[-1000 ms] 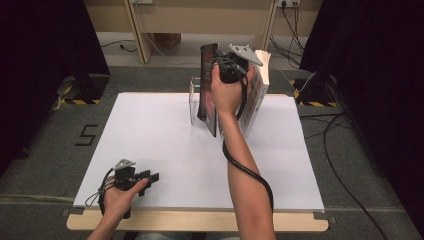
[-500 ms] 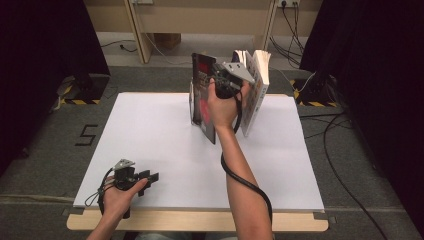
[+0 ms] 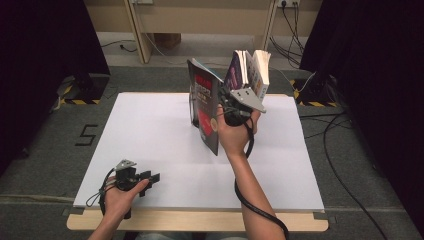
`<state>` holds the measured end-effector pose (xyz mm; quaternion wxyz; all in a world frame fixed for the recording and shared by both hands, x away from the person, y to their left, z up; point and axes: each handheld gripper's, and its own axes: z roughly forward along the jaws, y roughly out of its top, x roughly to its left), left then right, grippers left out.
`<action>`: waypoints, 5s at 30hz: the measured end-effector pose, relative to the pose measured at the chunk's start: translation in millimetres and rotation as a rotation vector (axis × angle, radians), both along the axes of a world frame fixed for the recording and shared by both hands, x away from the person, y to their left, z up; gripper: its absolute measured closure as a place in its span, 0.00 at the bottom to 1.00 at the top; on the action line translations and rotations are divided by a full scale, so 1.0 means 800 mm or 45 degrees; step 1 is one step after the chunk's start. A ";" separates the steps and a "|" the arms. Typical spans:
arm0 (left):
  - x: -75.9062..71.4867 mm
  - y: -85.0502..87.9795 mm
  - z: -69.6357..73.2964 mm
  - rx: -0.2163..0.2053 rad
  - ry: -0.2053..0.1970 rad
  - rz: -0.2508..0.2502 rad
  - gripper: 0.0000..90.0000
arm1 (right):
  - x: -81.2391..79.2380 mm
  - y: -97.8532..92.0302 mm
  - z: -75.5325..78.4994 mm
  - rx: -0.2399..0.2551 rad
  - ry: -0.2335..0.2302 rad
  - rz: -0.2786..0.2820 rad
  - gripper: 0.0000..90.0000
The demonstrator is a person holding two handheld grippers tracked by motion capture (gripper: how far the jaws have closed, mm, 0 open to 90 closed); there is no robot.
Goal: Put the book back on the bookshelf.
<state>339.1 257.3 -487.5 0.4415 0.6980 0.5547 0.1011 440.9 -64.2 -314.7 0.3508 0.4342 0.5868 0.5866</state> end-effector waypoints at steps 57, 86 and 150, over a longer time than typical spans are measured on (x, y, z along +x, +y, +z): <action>0.000 -0.002 0.001 -0.008 -0.005 -0.029 0.59 | 0.030 0.030 0.034 -0.117 0.213 -0.024 0.97; 0.001 0.000 0.002 -0.012 -0.014 -0.041 0.59 | 0.086 0.052 -0.005 -0.156 0.163 -0.217 0.96; -0.001 0.000 0.003 -0.024 -0.016 -0.051 0.59 | 0.113 0.048 0.015 -0.259 0.407 -0.187 0.91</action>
